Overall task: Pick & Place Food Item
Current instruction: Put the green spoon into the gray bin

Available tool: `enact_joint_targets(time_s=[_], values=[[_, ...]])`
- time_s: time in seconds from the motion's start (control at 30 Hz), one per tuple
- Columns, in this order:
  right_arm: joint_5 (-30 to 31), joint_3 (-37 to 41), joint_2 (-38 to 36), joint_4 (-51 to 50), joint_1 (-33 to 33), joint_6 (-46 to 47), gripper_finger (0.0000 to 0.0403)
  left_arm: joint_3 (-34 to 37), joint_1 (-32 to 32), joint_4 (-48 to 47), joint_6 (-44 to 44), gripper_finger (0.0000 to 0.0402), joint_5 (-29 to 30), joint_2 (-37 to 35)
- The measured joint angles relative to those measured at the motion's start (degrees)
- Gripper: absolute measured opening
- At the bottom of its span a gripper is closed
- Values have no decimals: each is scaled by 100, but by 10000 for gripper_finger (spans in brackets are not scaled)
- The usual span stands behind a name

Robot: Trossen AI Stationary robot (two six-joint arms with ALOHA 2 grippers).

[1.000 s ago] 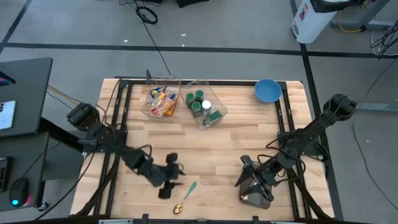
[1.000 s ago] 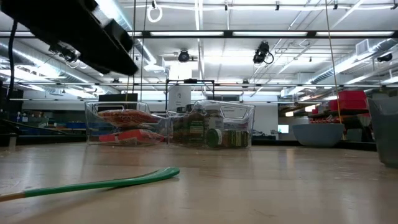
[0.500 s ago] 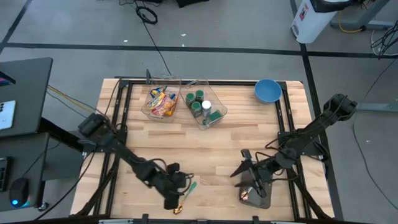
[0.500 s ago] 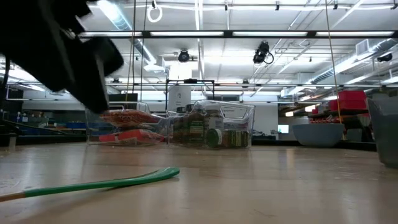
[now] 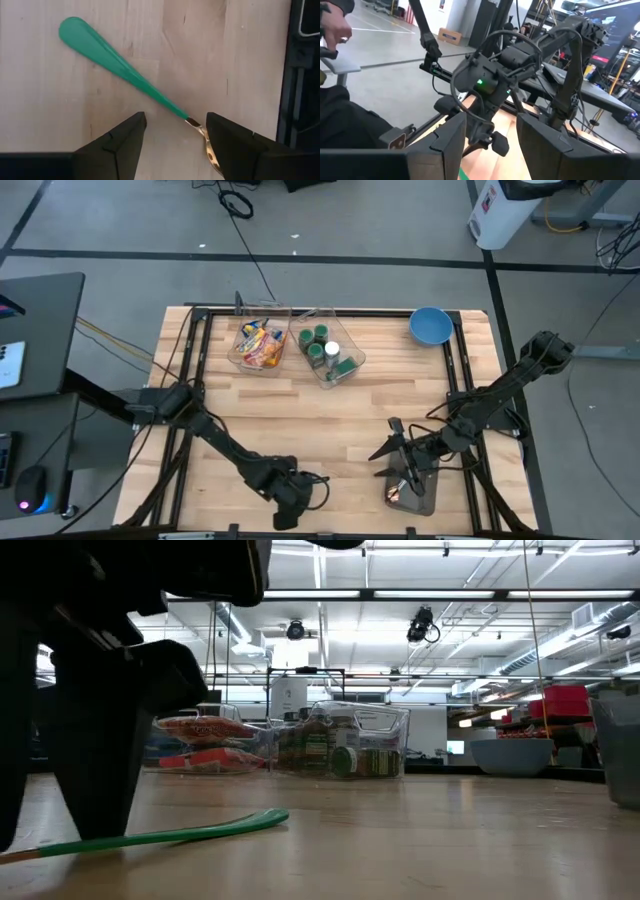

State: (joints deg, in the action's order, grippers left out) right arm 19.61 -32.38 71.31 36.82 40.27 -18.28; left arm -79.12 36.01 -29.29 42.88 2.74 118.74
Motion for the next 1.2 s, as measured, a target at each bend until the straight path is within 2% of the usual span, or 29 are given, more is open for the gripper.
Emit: enact_joint_targets(time_s=[0.1, 0.23, 0.37, 0.5, 0.77, 0.93, 1.07, 1.2], values=[[21, 0, 0, -16, 0, -4, 185, -171, -51, -490, -115, 224, 163, 26], [31, 0, 0, -20, -2, -4, 185, -315, -195, -1463, -160, 211, 672, -6], [45, 0, 0, -22, 0, -16, 185, -358, -339, -2043, -180, 199, 1136, -5], [326, 0, 0, -46, 0, -13, 185, -343, -531, -2503, -195, 189, 1398, 5], [481, 0, 0, -99, 0, -2, 185, -327, -848, -2873, -156, 165, 1347, 8], [479, 0, 0, -109, 4, -1, 185, -339, -877, -3241, 276, 157, 1744, -151], [479, 0, 0, -175, 4, 18, 185, -333, -868, -3167, 300, 172, 1707, -135], [471, 0, 0, -237, 4, 149, 185, -165, -870, -2829, 329, 203, 1508, -118]])
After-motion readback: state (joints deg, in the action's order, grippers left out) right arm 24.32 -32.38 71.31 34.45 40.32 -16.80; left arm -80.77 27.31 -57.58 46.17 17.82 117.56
